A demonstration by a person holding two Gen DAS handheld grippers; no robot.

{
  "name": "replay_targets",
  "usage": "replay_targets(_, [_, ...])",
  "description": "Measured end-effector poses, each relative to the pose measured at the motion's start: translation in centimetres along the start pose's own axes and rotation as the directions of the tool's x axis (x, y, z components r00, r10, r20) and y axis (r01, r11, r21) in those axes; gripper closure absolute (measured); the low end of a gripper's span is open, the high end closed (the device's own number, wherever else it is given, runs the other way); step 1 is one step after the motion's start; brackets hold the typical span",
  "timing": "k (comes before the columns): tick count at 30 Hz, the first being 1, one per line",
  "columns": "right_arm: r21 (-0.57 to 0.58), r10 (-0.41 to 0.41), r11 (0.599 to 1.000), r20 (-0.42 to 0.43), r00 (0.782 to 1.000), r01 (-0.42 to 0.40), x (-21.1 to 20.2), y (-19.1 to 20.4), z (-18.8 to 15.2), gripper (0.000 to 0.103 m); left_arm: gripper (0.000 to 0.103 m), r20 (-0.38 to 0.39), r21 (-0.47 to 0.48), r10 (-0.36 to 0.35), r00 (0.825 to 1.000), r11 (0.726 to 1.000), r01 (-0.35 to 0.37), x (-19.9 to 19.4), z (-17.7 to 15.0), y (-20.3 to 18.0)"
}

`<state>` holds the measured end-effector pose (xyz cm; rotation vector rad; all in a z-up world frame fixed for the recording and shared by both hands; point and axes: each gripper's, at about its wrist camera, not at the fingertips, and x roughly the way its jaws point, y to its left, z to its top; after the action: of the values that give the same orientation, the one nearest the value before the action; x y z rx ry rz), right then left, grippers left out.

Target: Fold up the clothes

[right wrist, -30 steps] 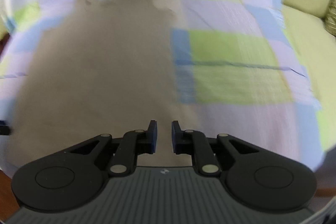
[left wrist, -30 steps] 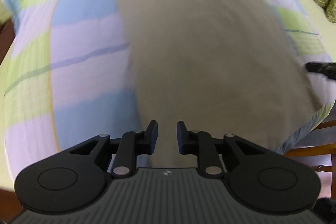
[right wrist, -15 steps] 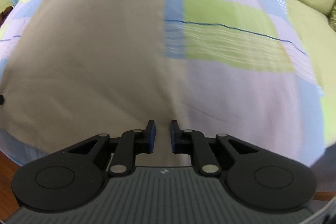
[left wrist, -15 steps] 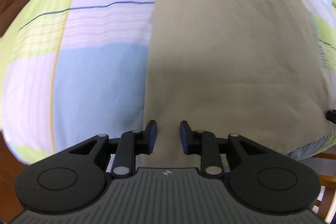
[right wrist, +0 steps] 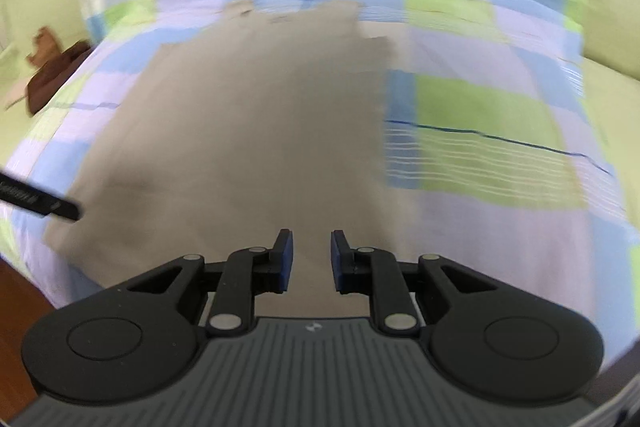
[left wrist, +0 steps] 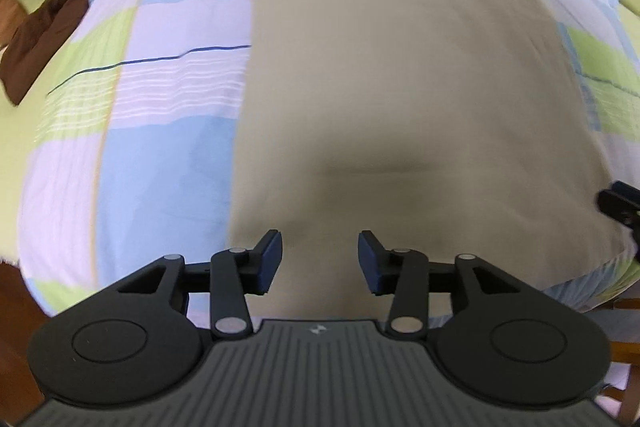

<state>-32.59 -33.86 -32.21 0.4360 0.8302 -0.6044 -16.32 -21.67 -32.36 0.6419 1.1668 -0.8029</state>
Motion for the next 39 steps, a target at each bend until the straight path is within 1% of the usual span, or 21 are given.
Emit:
replay_targets(2, [-0.012,-0.028,1.0,-0.045,0.999,0.027,1.1,-0.2,-1.2,0.087,0.052,-0.027,0.029,0.026,0.999,0.999,-0.025,2.6,-1.2,0.8])
replay_targets(4, [-0.022,-0.081,0.997,-0.091,0.993,0.079,1.5,-1.0,-2.3,0.087,0.051,-0.037,0.049,0.033,0.999,0.998,-0.031,2.9,-2.5,1.4])
replay_targets(5, [-0.01,-0.099,0.995,-0.098,0.99,0.099,1.3,-1.9,-2.9,0.087,0.051,-0.063,0.061,0.031,0.998,0.998,-0.027,2.9,-3.2,1.8])
replay_targets(7, [0.032,-0.119,0.992,-0.123,0.985,0.124,0.2,-3.3,-3.8,0.087,0.054,-0.135,0.062,0.058,0.989,0.997,-0.049,2.9,-3.8,2.6])
replay_targets(8, [0.053,-0.136,0.988,-0.133,0.982,0.144,-0.4,-4.0,-3.6,0.087,0.06,-0.147,0.052,0.06,0.987,0.997,-0.053,2.4,-3.9,3.2])
replay_targets(10, [0.092,-0.166,0.979,-0.143,0.976,0.18,-1.5,-5.2,-2.9,0.086,0.06,-0.078,0.049,0.025,0.997,0.999,-0.021,0.3,-2.3,3.8])
replay_targets(11, [0.117,-0.171,0.976,-0.127,0.977,0.185,-2.0,-5.7,-2.3,0.086,0.057,-0.039,0.049,0.006,0.999,0.999,-0.004,-0.7,-1.4,4.0])
replay_targets(12, [0.132,-0.17,0.974,-0.107,0.98,0.183,-2.4,-5.9,-1.9,0.086,0.056,0.011,0.058,-0.009,1.0,0.998,0.009,-1.5,0.3,3.9])
replay_targets(15, [0.137,-0.143,0.98,-0.007,0.99,0.143,-1.8,-5.8,1.6,0.086,0.055,0.103,0.083,-0.032,0.994,0.996,0.024,-1.6,5.0,3.2])
replay_targets(17, [0.108,-0.091,0.991,0.065,0.994,0.084,0.7,-5.1,5.2,0.086,0.055,0.163,0.099,-0.047,0.985,0.995,0.031,0.2,10.3,2.3])
replay_targets(20, [0.023,-0.032,0.999,0.128,0.991,0.029,4.5,-3.8,9.2,0.086,0.055,0.203,0.136,-0.056,0.977,0.99,0.029,3.9,16.1,1.3])
replay_targets(23, [-0.065,0.025,0.998,0.138,0.99,-0.016,9.6,-2.2,12.5,0.085,0.053,0.218,0.178,-0.058,0.974,0.984,0.018,7.6,20.1,0.8])
replay_targets(24, [-0.085,0.029,0.996,0.134,0.991,-0.018,11.0,-2.0,13.2,0.085,0.047,0.221,0.192,-0.057,0.974,0.981,0.014,9.2,21.0,1.2])
replay_targets(26, [-0.11,-0.006,0.994,0.101,0.995,0.017,14.4,-2.8,14.3,0.085,0.042,0.223,0.208,-0.085,0.971,0.977,0.037,10.8,21.7,2.6])
replay_targets(28, [-0.069,-0.032,0.997,0.107,0.994,0.04,15.1,-4.5,14.8,0.087,0.042,0.229,0.223,-0.103,0.968,0.973,0.051,11.5,22.1,4.2])
replay_targets(31, [0.02,-0.179,0.984,0.076,0.981,0.178,14.7,-8.0,15.8,0.088,0.045,0.23,0.21,-0.077,0.97,0.977,0.028,10.2,22.5,6.5])
replay_targets(32, [0.046,-0.2,0.979,0.065,0.978,0.197,14.4,-8.9,16.2,0.088,0.049,0.235,0.196,-0.073,0.969,0.98,0.026,9.7,22.8,6.9])
replay_targets(33, [0.053,-0.223,0.974,0.067,0.973,0.219,14.1,-9.4,16.7,0.085,0.049,0.242,0.188,-0.086,0.966,0.981,0.04,9.4,23.3,7.2])
replay_targets(34, [0.043,-0.225,0.974,0.08,0.971,0.222,14.0,-9.3,17.2,0.085,0.049,0.247,0.187,-0.103,0.964,0.981,0.057,9.3,23.7,7.1])
replay_targets(37, [-0.028,-0.098,0.994,0.143,0.985,0.103,14.7,-7.0,19.0,0.085,0.047,0.267,0.207,-0.176,0.947,0.971,0.122,9.7,25.2,5.6])
replay_targets(39, [-0.071,-0.021,0.997,0.141,0.99,0.031,16.0,-5.5,20.1,0.086,0.047,0.253,0.248,-0.22,0.942,0.956,0.157,11.2,26.3,4.1])
